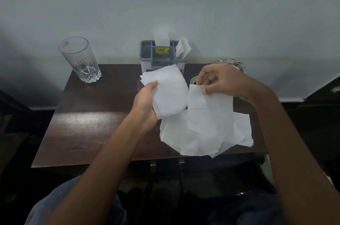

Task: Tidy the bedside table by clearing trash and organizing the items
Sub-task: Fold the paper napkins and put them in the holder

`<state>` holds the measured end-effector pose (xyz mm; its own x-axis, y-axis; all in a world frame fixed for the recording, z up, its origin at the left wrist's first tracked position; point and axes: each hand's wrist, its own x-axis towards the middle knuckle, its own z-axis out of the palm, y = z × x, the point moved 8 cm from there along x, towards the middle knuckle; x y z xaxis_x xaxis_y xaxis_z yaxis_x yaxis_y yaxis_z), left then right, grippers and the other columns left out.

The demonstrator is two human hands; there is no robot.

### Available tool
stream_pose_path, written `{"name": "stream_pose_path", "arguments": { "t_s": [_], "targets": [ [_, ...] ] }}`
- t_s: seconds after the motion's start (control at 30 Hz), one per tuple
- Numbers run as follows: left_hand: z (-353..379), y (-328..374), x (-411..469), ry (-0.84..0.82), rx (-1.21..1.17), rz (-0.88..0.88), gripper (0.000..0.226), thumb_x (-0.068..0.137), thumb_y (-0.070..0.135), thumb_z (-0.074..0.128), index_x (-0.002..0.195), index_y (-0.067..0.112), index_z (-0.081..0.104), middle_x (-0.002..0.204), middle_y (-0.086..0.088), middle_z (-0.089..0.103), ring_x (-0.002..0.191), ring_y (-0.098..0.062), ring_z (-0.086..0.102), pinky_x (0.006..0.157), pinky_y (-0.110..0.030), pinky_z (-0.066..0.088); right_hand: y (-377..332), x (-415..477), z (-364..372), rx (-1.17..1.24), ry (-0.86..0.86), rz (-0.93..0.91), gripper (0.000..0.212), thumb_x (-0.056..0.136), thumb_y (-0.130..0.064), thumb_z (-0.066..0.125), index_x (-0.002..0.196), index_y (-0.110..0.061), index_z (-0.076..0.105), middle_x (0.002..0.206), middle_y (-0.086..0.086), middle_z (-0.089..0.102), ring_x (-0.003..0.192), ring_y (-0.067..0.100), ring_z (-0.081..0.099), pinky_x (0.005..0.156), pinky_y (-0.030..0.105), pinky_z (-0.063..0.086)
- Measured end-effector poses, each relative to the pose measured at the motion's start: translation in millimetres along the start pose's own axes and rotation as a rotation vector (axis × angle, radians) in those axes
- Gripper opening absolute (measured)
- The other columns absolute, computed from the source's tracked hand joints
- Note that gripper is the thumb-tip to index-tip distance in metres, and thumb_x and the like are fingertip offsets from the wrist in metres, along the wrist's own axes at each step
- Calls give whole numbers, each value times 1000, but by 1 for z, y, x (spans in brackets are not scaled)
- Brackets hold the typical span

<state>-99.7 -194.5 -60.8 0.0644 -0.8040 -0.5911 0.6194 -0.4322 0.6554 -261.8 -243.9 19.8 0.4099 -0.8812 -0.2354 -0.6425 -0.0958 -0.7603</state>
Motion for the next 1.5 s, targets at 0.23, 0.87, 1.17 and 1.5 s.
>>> {"name": "stream_pose_path", "arguments": {
  "t_s": [0.23, 0.87, 1.17, 1.5],
  "targets": [
    [-10, 4, 3, 64, -7, 40, 13, 94, 26, 50, 100, 17, 57, 106, -6, 66, 97, -27, 63, 93, -49, 49, 54, 16, 16, -101, 4, 148, 32, 74, 10, 59, 74, -22, 60, 71, 2, 63, 67, 21, 60, 69, 35, 51],
    [28, -31, -19, -434, 543, -194, 32, 90, 26, 52, 115, 9, 62, 106, -11, 68, 94, -27, 64, 89, -40, 48, -1, -1, 29, 252, -234, 5, 50, 75, 11, 65, 118, -16, 59, 107, 27, 64, 91, 38, 64, 86, 47, 52],
    [27, -5, -9, -325, 275, -17, 41, 90, 41, 50, 119, 14, 60, 105, -7, 69, 85, -22, 68, 71, -35, 57, 13, 7, -4, 615, 144, 34, 35, 72, 17, 62, 89, -14, 65, 76, 2, 69, 66, 15, 66, 65, 28, 55],
    [11, 21, -9, -109, 345, 312, 27, 80, -9, 61, 87, 17, 61, 89, -2, 68, 93, -30, 65, 82, -50, 56, 24, 12, 1, 792, 273, 111, 31, 73, 16, 58, 87, -11, 61, 86, 6, 64, 76, 23, 63, 65, 34, 54]
  ]
}}
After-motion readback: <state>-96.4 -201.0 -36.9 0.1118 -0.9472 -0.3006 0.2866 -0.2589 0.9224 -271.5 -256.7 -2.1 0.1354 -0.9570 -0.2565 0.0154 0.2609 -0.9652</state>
